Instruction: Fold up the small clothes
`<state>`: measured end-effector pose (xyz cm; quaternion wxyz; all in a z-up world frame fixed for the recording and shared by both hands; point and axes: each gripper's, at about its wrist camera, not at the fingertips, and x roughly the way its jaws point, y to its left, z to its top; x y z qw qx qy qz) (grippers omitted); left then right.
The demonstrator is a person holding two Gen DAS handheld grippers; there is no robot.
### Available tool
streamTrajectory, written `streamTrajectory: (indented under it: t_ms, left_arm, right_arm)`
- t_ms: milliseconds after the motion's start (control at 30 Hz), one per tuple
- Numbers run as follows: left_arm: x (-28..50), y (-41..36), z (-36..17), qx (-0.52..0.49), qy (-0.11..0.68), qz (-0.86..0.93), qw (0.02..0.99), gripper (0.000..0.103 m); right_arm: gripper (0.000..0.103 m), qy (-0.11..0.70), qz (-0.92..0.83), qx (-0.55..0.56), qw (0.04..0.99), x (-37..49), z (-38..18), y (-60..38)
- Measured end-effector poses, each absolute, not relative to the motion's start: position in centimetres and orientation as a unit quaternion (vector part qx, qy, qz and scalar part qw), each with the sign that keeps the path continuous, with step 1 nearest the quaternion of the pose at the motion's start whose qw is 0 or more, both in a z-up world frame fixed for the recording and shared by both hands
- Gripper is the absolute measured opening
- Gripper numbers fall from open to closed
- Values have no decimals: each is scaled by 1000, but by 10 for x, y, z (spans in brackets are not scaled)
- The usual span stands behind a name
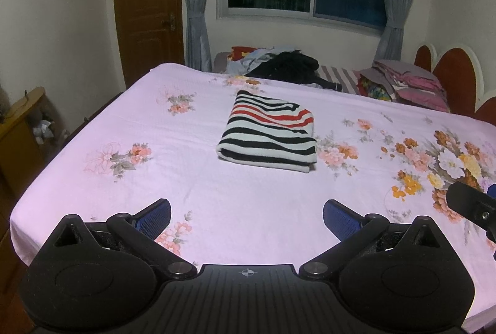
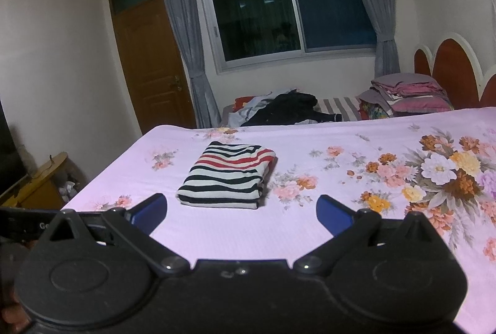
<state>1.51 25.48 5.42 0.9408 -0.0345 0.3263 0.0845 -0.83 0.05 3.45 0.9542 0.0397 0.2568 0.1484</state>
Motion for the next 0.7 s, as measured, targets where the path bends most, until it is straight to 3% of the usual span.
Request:
streamTrajectory:
  t_ms: [700]
  left_arm:
    - [28,260,45,-33,343,67,936,103]
  right_arm:
    - [103,267,139,40,953,-3,30,5]
